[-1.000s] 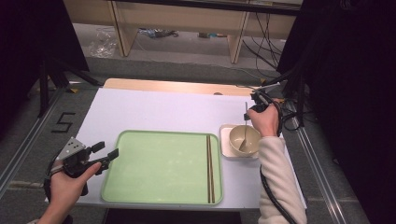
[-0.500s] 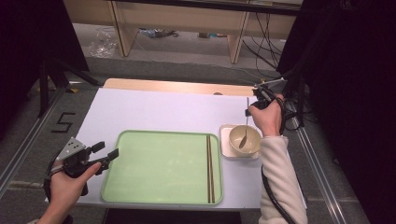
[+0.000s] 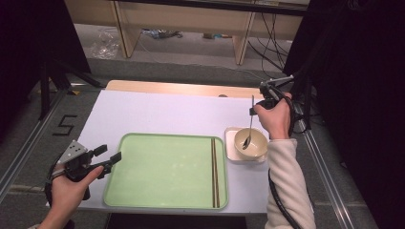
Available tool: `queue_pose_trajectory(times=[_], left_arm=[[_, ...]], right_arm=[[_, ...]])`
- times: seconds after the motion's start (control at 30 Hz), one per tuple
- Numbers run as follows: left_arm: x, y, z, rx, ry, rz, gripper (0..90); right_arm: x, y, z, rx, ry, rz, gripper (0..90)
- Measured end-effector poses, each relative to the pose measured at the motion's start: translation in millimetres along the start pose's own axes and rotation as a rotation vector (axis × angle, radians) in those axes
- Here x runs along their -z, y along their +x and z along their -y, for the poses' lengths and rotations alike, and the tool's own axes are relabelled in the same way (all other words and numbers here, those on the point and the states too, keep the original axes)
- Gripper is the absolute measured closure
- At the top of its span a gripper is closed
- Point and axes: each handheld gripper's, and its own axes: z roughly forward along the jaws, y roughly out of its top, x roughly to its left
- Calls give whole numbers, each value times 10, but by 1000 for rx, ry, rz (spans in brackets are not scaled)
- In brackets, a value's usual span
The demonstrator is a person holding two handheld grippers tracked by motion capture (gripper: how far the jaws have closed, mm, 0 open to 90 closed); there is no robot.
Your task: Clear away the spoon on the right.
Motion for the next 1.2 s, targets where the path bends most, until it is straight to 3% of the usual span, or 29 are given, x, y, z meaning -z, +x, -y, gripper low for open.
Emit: queue_pose_trajectory(times=[0.03,0.07,0.1,0.17,0.2,0.27,0.33,0.37,0.4,0.63,0.73,0.77,0.8,1.2], left_arm=[[0,0,0,0,0,0,319],[0,0,0,0,0,0,319],[0,1,0,0,0,0,319],[-1,1,0,1,0,0,319],[0,2,1,1,0,1,319],[2,2,-1,1,-1,0,319],[1,1,-1,1,-1,0,319],[1,0,0,1,-1,0,319],[1,-1,0,1,-1,0,319],[1,1,-1,0,-1,-1,319],[3,1,-1,1,-1,-1,319],[3,2,-1,1,-1,-1,319],[3,2,-1,1,-1,-1,319],[-1,2,1,1,1,0,319]], right_arm=[[15,34,-4,-28,3,-2,900],[24,45,-2,-28,5,-7,900],[37,36,-1,2,1,-3,900],[58,63,0,2,-3,-16,900],[71,99,-1,-31,-9,-25,900],[94,102,-1,0,-6,-30,900],[108,136,0,-16,-2,-44,900],[114,169,0,-46,12,-50,900],[108,168,2,-32,4,-45,900],[78,213,7,-24,41,-66,900],[57,272,5,-57,60,-78,900],[53,267,9,-40,65,-78,900],[44,297,6,-63,72,-78,900],[-41,440,22,-75,137,-96,900]])
